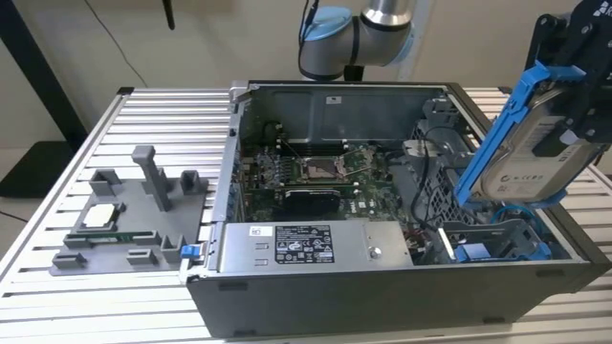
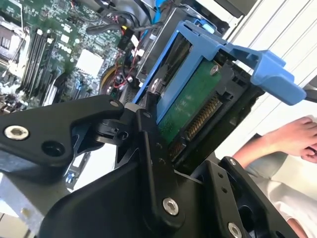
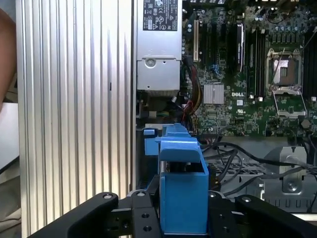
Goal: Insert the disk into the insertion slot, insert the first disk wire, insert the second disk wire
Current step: 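Insert the disk into the insertion slot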
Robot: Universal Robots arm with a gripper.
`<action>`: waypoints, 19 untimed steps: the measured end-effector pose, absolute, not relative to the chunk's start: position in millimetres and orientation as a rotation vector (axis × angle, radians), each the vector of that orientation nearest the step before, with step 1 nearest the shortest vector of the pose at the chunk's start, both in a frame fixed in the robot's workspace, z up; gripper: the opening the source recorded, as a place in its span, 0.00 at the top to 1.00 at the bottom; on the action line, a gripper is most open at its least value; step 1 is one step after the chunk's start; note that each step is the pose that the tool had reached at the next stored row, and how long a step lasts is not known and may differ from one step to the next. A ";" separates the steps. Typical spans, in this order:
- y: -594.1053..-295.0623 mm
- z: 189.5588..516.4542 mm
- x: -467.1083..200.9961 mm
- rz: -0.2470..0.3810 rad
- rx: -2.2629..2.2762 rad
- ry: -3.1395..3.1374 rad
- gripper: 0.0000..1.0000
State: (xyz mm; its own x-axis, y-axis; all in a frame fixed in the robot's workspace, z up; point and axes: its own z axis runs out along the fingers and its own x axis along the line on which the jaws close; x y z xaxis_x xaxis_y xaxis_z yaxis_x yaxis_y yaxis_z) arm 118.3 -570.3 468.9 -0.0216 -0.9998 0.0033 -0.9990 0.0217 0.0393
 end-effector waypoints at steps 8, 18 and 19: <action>-571.2 458.8 118.7 -0.040 2.169 -2.231 1.00; -572.6 444.3 122.4 -0.041 2.166 -2.234 1.00; -572.7 442.8 122.9 -0.041 2.166 -2.234 1.00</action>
State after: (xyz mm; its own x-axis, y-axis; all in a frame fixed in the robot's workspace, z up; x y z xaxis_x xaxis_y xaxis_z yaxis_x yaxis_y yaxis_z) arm 122.9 -572.7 442.8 -0.0309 -0.9995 0.0027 -0.9987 0.0309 0.0393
